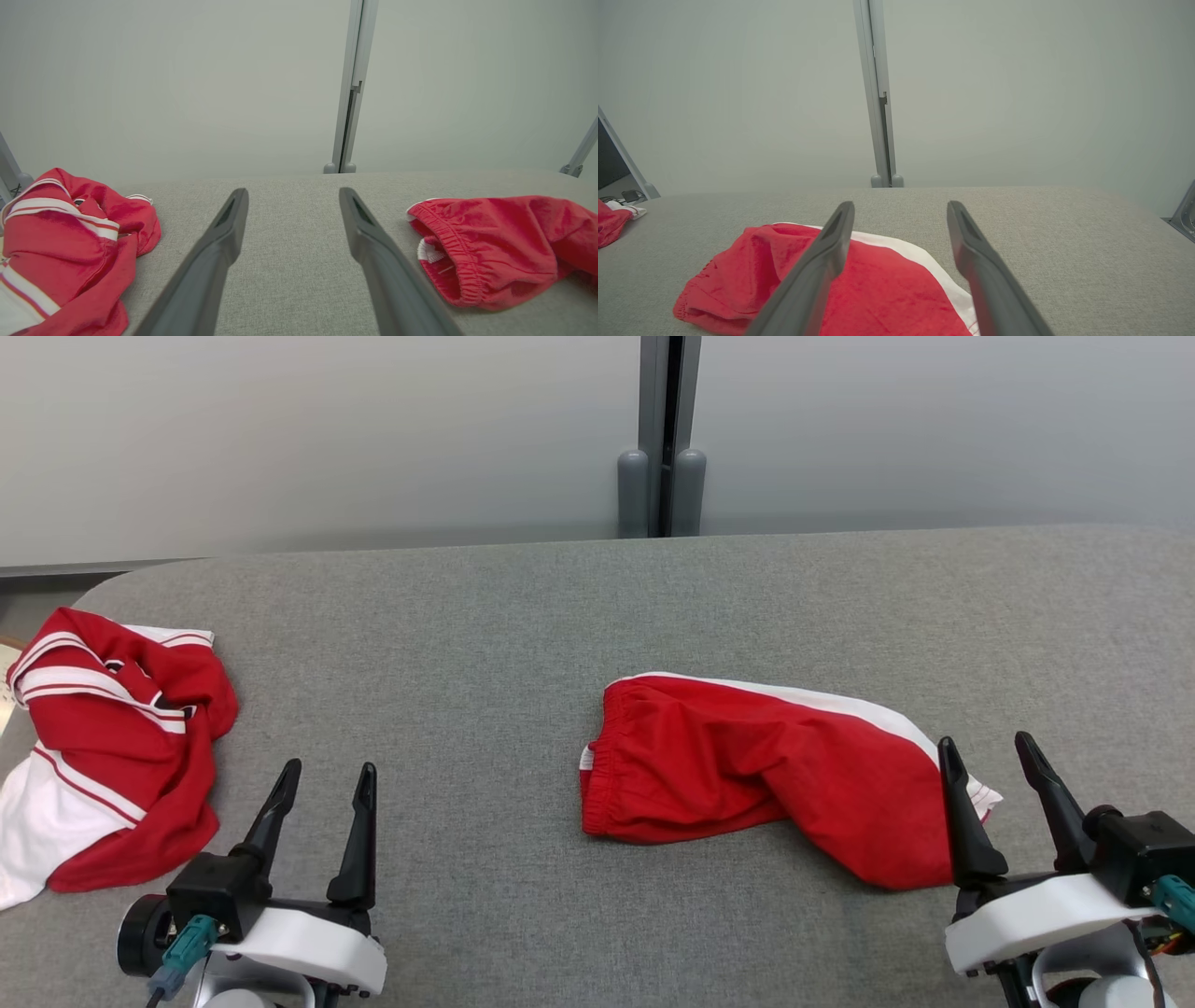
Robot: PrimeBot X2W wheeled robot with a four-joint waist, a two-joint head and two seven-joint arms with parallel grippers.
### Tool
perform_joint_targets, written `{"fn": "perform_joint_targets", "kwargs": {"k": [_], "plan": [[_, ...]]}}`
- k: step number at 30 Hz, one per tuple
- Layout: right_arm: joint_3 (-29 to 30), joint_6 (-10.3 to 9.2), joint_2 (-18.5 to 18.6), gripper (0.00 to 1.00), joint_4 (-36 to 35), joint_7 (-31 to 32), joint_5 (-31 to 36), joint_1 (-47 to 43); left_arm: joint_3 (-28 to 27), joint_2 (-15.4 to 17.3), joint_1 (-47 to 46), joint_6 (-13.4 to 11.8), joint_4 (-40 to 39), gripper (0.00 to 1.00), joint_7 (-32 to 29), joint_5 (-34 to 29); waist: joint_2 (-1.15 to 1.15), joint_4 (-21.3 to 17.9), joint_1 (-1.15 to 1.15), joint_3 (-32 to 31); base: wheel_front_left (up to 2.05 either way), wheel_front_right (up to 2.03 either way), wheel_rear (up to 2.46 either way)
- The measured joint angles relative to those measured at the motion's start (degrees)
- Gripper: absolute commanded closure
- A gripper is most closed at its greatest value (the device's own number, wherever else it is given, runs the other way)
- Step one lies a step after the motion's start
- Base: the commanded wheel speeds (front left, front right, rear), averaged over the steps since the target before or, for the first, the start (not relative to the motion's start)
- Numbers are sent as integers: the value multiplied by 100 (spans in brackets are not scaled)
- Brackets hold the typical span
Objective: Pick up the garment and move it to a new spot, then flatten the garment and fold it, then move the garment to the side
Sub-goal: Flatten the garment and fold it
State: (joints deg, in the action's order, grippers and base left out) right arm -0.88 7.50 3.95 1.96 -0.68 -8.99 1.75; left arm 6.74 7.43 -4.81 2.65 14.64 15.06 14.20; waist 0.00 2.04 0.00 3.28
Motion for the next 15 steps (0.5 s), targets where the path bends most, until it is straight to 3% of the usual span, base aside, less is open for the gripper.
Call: {"fn": "perform_joint_targets", "kwargs": {"k": [10, 15], "plan": [[38, 0, -22, 0, 34, 0, 7, 2, 237, 38, -152, 38, -24, 0, -148, -56, 0, 15, 0, -13, 0, 0, 0], [3, 0, -43, 0, -11, 2, 22, 90, 873, -204, -932, 292, -31, 0, -512, -42, 0, -2, 0, 126, 0, 0, 0]]}}
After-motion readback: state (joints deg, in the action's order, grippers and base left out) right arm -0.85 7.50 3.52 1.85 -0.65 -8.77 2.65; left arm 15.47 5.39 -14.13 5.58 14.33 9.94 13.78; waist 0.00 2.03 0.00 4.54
